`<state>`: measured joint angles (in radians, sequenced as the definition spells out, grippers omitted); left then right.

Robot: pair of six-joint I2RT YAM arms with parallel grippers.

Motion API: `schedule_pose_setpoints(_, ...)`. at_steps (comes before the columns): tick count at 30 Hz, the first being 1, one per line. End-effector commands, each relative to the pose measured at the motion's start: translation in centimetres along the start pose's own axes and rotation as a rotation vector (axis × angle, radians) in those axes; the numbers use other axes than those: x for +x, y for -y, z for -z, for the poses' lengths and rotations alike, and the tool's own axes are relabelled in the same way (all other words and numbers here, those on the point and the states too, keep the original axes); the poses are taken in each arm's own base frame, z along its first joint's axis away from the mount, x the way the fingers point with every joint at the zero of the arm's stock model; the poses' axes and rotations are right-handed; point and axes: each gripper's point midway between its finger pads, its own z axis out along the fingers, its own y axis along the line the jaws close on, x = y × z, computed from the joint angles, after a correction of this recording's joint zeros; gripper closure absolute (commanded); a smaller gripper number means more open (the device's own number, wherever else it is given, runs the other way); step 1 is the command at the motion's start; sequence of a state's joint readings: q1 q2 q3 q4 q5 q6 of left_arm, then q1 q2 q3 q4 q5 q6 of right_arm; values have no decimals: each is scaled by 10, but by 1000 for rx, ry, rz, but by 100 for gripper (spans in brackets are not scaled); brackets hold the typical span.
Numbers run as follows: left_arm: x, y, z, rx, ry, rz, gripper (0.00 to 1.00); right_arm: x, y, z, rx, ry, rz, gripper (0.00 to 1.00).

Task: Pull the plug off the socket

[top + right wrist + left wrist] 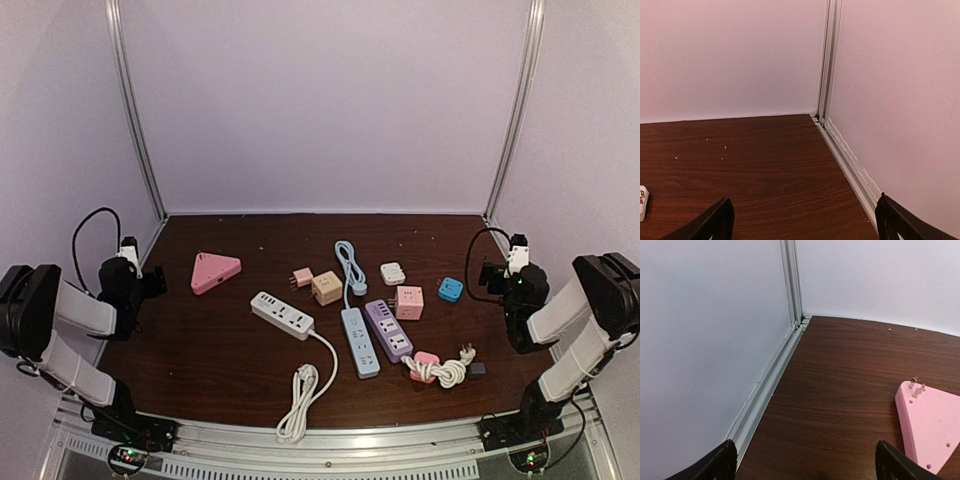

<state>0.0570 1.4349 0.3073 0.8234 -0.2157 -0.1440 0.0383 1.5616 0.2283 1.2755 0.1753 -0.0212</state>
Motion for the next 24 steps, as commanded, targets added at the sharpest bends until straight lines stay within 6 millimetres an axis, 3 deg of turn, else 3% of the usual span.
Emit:
schedule_pose_setpoints(1,-35,39,5,101,179,-92,2,-7,2,-6,8,16,-7,0)
schedule_pose_setpoints(3,-32,57,13,102,249,-179,2,-5,3,-9,8,-1,-14,0)
schedule_pose_setpoints(4,-29,53,13,42,224,-193,2,-5,3,-9,5,-2,-17,0)
schedule_pose_setpoints(24,-30,53,12,41,226,-188,2,-5,3,-9,5,3,-14,0)
